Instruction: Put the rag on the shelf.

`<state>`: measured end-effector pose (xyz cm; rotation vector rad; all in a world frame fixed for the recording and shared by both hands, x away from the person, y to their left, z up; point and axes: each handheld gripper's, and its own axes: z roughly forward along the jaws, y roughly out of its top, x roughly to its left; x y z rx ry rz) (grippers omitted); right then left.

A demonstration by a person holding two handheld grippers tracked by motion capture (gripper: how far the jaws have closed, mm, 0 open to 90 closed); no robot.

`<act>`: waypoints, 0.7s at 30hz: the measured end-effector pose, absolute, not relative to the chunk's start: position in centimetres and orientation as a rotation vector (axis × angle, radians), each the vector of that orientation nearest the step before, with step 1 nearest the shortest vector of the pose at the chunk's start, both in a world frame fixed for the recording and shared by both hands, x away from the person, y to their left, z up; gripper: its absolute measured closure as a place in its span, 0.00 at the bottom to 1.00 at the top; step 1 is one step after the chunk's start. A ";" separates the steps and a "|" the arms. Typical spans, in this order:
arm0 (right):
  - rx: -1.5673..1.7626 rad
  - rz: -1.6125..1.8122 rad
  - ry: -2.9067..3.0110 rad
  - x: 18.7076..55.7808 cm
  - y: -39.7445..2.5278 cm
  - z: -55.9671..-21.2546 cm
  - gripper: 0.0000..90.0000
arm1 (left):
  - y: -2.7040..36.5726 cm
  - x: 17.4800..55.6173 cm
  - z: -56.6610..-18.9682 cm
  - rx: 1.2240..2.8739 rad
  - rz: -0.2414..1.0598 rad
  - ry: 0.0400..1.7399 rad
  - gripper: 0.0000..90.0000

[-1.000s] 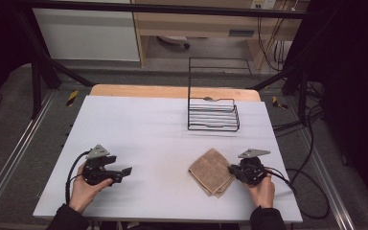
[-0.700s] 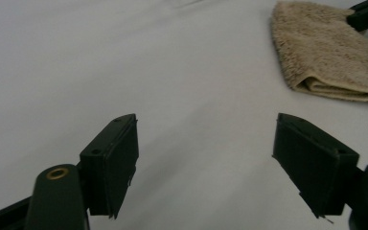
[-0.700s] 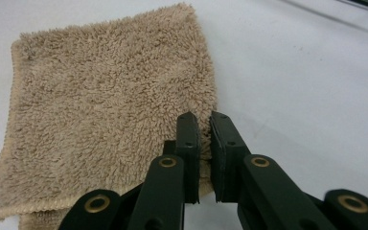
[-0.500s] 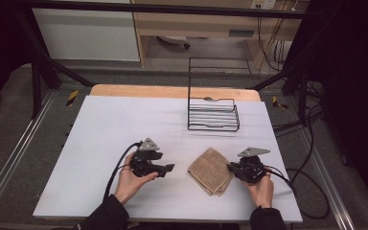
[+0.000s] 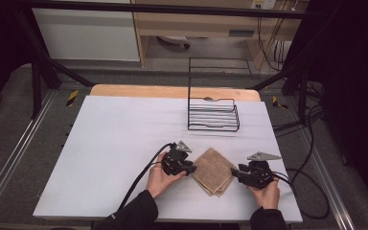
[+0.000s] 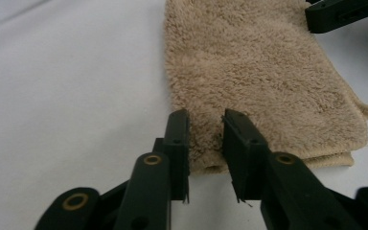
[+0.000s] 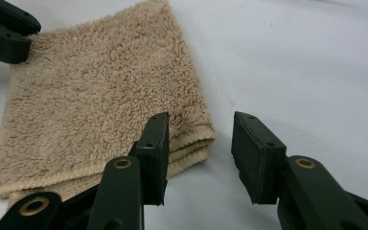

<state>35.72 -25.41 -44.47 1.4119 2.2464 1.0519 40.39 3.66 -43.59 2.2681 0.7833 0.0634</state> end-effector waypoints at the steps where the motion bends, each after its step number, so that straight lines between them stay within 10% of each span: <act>1: 1.415 1.047 2.247 35.8 -25.3 -44.6 0.65 | 3.6 40.4 -43.7 2.277 0.059 0.779 0.83; 21: 1.374 1.116 2.317 38.4 -22.5 -44.0 0.92 | 5.9 36.4 -43.7 2.149 0.030 0.895 0.98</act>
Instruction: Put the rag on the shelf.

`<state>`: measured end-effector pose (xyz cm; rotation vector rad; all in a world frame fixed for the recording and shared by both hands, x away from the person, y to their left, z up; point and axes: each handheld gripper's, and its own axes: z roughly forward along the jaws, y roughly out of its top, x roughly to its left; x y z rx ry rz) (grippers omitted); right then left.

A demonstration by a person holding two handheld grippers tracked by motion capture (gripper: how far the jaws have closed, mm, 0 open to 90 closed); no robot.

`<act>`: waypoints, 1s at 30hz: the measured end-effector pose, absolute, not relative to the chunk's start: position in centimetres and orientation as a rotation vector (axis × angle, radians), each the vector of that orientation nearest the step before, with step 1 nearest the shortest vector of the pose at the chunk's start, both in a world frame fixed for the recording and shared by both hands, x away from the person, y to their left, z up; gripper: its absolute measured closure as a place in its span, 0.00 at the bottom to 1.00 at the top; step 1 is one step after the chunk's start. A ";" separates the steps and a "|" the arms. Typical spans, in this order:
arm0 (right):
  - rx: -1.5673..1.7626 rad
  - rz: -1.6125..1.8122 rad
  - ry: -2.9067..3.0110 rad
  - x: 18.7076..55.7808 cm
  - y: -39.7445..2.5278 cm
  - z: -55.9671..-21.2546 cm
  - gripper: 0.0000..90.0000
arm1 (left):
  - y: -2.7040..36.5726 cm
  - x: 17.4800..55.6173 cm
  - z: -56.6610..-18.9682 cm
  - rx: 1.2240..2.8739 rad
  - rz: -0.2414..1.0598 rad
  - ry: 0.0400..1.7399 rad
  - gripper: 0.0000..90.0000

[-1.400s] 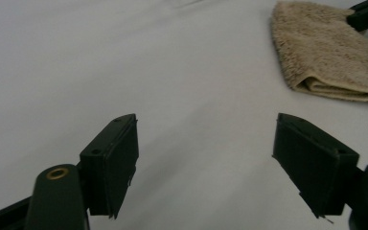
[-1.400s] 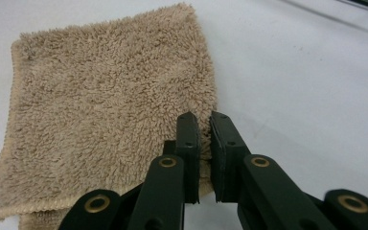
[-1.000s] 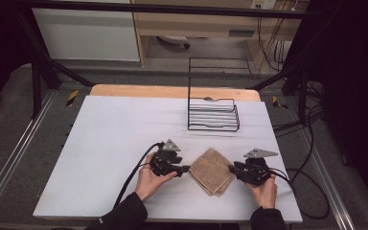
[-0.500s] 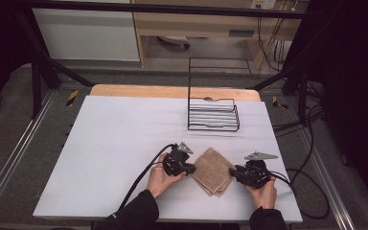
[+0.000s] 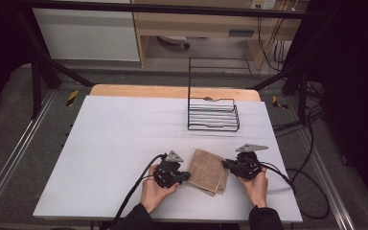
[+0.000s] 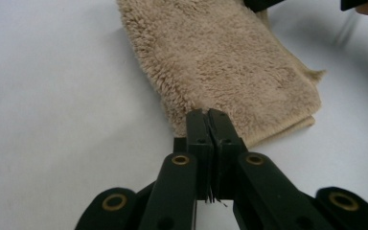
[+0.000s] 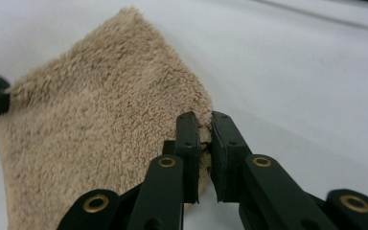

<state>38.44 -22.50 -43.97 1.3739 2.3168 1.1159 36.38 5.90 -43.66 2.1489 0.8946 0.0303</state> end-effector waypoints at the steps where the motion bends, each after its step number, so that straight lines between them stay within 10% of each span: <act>1: 1.374 1.116 2.317 38.4 -22.5 -44.0 0.92 | 6.1 36.0 -43.8 2.137 0.034 0.909 0.98; 11: 1.259 1.182 2.366 40.4 -20.3 -44.4 0.85 | 7.1 33.4 -44.8 2.062 0.090 1.003 0.96; 22: 1.247 1.341 2.225 38.3 -22.9 -42.9 0.34 | 8.5 36.9 -42.8 2.053 0.119 0.931 0.44; 30: 1.288 1.331 2.202 37.3 -24.2 -43.6 0.18 | 7.9 41.1 -43.2 2.075 0.148 0.964 0.28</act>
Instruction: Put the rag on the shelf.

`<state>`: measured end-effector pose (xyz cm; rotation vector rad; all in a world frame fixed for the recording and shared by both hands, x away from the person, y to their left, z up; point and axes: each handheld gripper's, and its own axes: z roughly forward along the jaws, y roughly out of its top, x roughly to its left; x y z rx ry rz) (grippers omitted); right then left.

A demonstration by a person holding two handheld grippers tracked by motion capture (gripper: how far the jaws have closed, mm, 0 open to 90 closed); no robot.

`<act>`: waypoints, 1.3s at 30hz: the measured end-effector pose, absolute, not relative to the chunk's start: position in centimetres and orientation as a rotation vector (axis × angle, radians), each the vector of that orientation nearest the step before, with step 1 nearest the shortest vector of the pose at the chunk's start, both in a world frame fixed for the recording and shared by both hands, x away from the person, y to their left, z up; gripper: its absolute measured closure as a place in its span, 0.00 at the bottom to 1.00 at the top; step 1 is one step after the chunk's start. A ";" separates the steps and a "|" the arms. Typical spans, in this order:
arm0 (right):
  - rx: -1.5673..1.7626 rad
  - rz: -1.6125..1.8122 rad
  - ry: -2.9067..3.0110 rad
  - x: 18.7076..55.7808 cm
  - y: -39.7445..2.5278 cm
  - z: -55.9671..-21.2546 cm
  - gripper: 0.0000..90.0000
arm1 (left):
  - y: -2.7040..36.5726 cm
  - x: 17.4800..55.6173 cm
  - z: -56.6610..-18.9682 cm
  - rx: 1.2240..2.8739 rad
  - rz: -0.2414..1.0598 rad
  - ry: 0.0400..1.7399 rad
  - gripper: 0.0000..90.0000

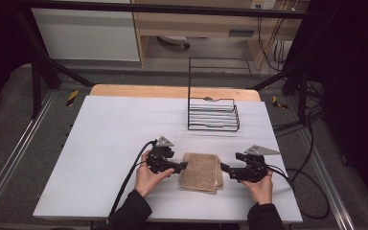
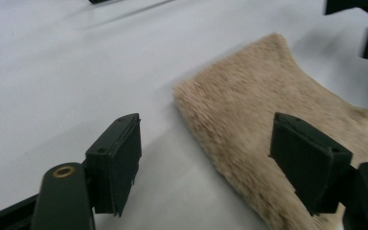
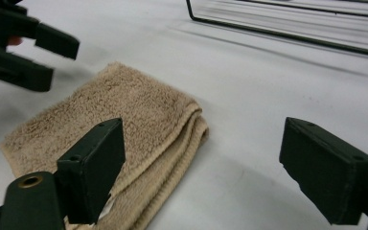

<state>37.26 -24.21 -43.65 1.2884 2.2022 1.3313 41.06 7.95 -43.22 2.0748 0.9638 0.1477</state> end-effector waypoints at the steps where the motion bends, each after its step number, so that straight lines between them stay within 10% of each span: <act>1: 1.295 1.334 2.201 37.1 -24.4 -43.7 0.16 | 7.7 41.4 -43.2 2.081 0.150 0.965 0.28; 23: 1.332 1.300 2.211 36.3 -24.6 -44.2 0.05 | 5.1 43.7 -45.0 2.124 0.099 0.976 0.81; 39: 1.331 1.318 2.211 37.7 -23.4 -43.9 0.27 | 4.9 43.3 -45.3 2.129 0.132 0.936 0.93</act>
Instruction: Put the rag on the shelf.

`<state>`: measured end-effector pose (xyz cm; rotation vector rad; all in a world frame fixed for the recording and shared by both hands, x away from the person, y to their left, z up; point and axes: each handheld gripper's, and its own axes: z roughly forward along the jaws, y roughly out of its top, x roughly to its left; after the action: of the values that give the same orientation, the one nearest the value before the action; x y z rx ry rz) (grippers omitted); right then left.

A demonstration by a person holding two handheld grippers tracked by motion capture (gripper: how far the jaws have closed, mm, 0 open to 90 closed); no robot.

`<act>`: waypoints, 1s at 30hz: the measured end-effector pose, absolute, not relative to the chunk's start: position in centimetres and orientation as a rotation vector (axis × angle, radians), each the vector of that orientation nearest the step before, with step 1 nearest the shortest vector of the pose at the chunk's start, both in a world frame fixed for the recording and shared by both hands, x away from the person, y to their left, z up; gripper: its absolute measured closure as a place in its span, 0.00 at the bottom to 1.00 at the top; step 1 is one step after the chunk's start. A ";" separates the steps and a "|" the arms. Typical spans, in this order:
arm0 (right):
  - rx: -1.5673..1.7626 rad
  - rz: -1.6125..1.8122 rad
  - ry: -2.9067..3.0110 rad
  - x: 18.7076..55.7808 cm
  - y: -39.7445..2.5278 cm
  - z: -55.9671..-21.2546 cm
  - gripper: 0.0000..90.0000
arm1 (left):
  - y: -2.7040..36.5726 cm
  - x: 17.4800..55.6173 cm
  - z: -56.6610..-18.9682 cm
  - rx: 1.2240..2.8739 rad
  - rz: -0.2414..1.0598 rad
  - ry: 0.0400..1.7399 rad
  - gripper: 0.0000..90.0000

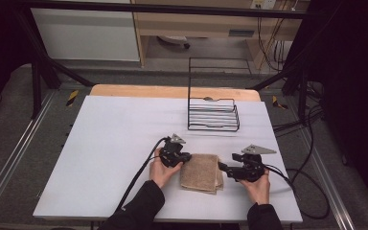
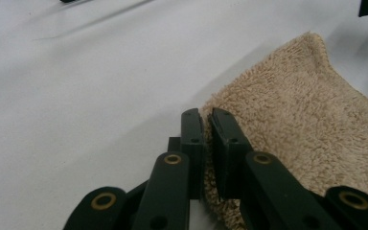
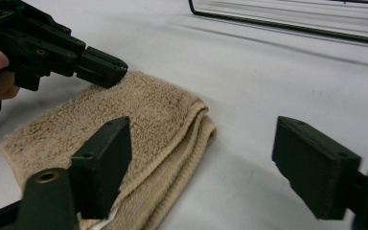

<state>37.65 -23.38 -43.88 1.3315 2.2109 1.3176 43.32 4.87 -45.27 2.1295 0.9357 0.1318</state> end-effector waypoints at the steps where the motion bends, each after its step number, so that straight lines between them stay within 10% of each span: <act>1: 1.331 1.318 2.211 37.7 -23.4 -43.9 0.27 | 4.9 43.3 -45.3 2.130 0.132 0.934 0.93; 30: 1.521 1.228 2.305 41.1 -20.5 -45.5 0.93 | 5.0 43.4 -45.3 2.121 0.118 0.929 0.94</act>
<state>41.11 -20.51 -45.51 1.5209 2.3046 1.2282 43.44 5.03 -45.29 2.1208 0.9292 0.1182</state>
